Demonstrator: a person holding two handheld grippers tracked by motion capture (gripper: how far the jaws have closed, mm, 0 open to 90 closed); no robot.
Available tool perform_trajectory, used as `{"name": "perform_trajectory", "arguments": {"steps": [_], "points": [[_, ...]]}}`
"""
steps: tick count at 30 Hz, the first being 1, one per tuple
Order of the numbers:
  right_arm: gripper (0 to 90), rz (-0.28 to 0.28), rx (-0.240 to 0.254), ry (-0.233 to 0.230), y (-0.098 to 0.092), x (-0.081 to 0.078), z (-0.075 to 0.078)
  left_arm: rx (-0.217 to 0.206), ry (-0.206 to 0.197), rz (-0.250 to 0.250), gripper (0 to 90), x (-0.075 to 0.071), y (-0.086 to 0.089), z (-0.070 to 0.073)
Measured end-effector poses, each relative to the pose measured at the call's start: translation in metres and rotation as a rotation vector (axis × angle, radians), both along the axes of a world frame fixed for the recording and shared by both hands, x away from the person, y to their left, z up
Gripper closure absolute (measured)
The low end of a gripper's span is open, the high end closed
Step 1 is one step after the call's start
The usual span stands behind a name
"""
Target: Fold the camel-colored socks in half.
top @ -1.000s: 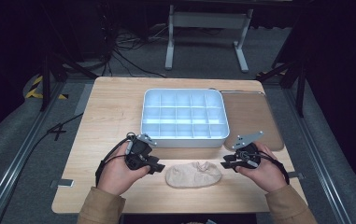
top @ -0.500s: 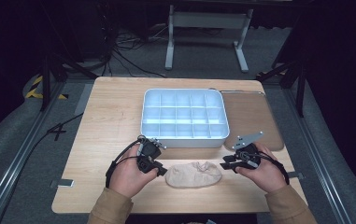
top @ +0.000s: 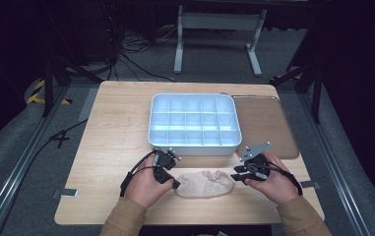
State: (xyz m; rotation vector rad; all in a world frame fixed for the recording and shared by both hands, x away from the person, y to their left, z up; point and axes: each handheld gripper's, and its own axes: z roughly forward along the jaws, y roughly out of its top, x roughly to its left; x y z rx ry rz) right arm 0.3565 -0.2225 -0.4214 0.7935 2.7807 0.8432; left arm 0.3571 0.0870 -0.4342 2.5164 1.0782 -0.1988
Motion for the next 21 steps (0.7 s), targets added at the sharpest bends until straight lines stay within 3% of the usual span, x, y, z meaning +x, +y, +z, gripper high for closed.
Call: {"name": "perform_trajectory", "arguments": {"steps": [4,10,12,16,21], "points": [[66.7,0.005,-0.006,0.003,0.001,-0.001,-0.002,0.018,-0.018,0.001,64.3,0.002,-0.004,-0.003],[66.6,0.005,-0.007,0.009,0.002,-0.002,-0.004,0.033,-0.013,-0.005,64.9,0.002,-0.01,-0.006],[66.6,0.009,-0.007,0.01,0.001,-0.003,-0.004,0.052,-0.009,-0.034,63.1,0.002,-0.014,-0.009],[66.6,0.006,-0.01,0.009,0.001,-0.004,-0.004,0.074,-0.024,-0.042,62.5,0.001,-0.017,-0.008],[66.8,0.008,-0.017,0.006,0.002,-0.006,-0.004,0.102,-0.028,-0.046,70.9,-0.001,-0.021,-0.008]]}}
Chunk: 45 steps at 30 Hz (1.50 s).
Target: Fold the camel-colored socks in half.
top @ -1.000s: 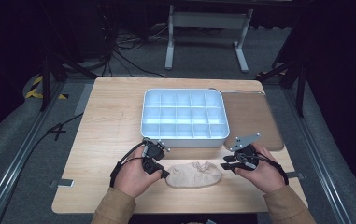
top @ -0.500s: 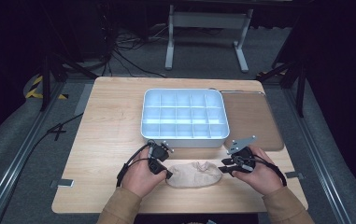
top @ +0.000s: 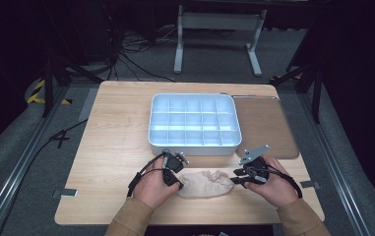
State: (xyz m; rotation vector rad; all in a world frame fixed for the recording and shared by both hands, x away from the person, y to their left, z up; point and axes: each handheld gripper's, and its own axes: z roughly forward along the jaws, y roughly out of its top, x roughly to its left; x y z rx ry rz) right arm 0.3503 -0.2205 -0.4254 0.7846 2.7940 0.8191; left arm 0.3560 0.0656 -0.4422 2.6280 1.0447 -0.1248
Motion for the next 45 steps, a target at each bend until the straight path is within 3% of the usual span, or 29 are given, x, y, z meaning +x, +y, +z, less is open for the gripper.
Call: {"name": "perform_trajectory", "arguments": {"steps": [4,11,15,21,27,33,34,38,45], "points": [[67.5,-0.001,0.003,0.012,0.001,-0.001,-0.002,-0.022,0.017,0.008,83.5,0.0,0.0,-0.001],[80.3,0.017,0.034,0.005,0.008,-0.005,-0.001,-0.017,0.01,0.018,85.1,-0.001,-0.001,0.0],[87.9,0.053,0.083,0.004,0.02,-0.011,-0.001,-0.02,0.006,0.018,85.1,-0.001,-0.001,0.001],[89.4,0.11,0.147,0.011,0.042,-0.018,-0.008,-0.022,0.001,0.018,85.1,-0.001,0.0,0.003],[89.5,0.169,0.123,0.001,0.07,-0.026,-0.022,-0.03,-0.002,0.024,85.1,-0.001,0.001,0.004],[89.5,0.137,0.121,0.008,0.074,-0.024,-0.032,-0.037,0.008,0.028,85.1,-0.001,0.002,0.005],[89.6,0.133,0.098,0.011,0.074,-0.023,-0.035,-0.038,0.007,0.029,85.1,-0.001,0.002,0.005],[89.9,0.136,0.117,0.02,0.072,-0.021,-0.037,-0.055,0.0,0.032,85.1,-0.001,0.003,0.006],[90.0,0.142,0.098,-0.006,0.074,-0.025,-0.037,-0.079,0.0,0.032,85.2,-0.003,0.005,0.013]]}}
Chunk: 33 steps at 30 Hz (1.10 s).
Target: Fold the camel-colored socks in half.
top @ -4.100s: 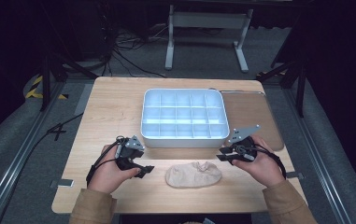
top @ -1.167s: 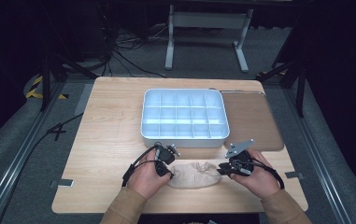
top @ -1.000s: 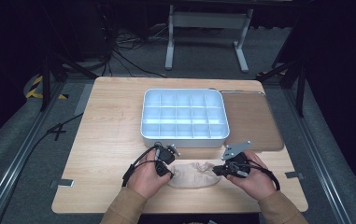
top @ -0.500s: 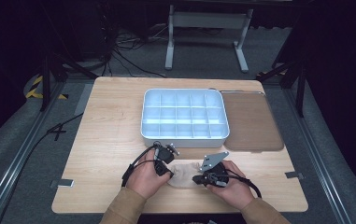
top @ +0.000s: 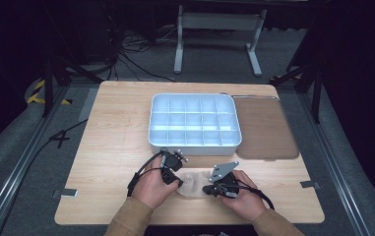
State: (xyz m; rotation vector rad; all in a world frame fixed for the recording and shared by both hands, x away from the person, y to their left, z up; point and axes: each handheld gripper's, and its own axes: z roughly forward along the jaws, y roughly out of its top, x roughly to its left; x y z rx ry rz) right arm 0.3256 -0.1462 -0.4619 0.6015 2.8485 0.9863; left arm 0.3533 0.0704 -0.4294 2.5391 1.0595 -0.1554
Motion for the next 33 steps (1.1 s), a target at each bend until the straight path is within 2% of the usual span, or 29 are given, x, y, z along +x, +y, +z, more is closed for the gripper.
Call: {"name": "perform_trajectory", "arguments": {"steps": [5,16,20,22,25,26,27,28,29,32,33], "points": [[90.0,0.014,-0.001,-0.003,0.0,-0.001,0.0,-0.026,0.017,0.0,85.5,-0.002,0.001,0.007],[90.0,0.026,-0.004,-0.027,0.006,-0.005,0.0,-0.083,-0.012,-0.018,85.6,-0.007,-0.001,0.022],[90.0,0.026,0.007,-0.029,0.006,-0.006,-0.001,-0.087,-0.018,-0.024,85.6,-0.008,-0.007,0.025],[90.0,0.024,0.016,-0.013,0.002,-0.005,0.002,-0.08,-0.014,-0.037,85.6,-0.007,-0.008,0.026],[90.0,0.002,0.034,-0.015,-0.006,-0.003,0.008,-0.081,-0.013,-0.036,85.6,-0.007,-0.008,0.026],[90.0,-0.011,0.043,-0.018,-0.013,-0.001,0.011,-0.083,-0.014,-0.039,85.6,-0.006,-0.008,0.027],[90.0,-0.062,0.043,-0.022,-0.03,0.004,0.017,-0.079,-0.013,-0.04,85.6,-0.006,-0.007,0.028],[90.0,-0.062,0.043,-0.022,-0.03,0.004,0.017,-0.077,-0.008,-0.037,85.6,-0.006,-0.008,0.028],[90.0,-0.116,0.022,-0.022,-0.045,0.008,0.018,-0.078,0.001,-0.035,85.5,-0.005,-0.008,0.029],[90.0,-0.143,0.023,-0.001,-0.054,0.01,0.017,-0.079,-0.002,-0.04,85.5,-0.004,-0.009,0.029],[90.0,-0.156,0.005,0.013,-0.057,0.011,0.012,-0.075,-0.003,-0.049,85.5,-0.003,-0.01,0.03]]}}
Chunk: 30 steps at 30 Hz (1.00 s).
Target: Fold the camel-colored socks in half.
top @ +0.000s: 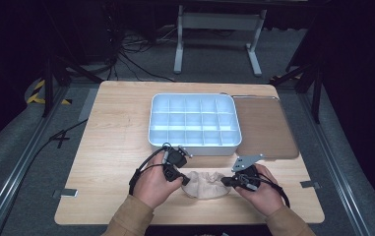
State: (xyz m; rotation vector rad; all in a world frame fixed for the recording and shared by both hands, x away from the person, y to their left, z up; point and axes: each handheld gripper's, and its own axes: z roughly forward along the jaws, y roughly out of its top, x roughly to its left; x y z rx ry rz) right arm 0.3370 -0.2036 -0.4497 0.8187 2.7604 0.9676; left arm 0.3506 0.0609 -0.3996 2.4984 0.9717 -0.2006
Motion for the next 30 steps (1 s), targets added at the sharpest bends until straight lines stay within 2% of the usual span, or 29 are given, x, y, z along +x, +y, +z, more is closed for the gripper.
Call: {"name": "perform_trajectory", "arguments": {"steps": [3,9,13,18,30], "points": [[90.0,0.01,-0.023,0.008,0.002,0.0,-0.007,-0.013,-0.006,-0.002,85.5,0.0,-0.004,0.002],[90.0,-0.003,0.001,0.009,0.0,0.0,-0.009,-0.038,-0.021,-0.025,85.5,0.002,-0.013,0.004],[90.0,0.005,0.012,0.004,0.002,-0.003,-0.01,-0.056,-0.033,-0.055,85.4,0.003,-0.027,0.006],[90.0,0.019,0.019,-0.011,0.006,-0.007,-0.011,-0.056,-0.036,-0.089,85.4,0.005,-0.039,0.006],[90.0,0.037,0.053,-0.011,0.015,-0.008,-0.014,-0.057,-0.033,-0.106,85.5,0.005,-0.053,-0.001]]}}
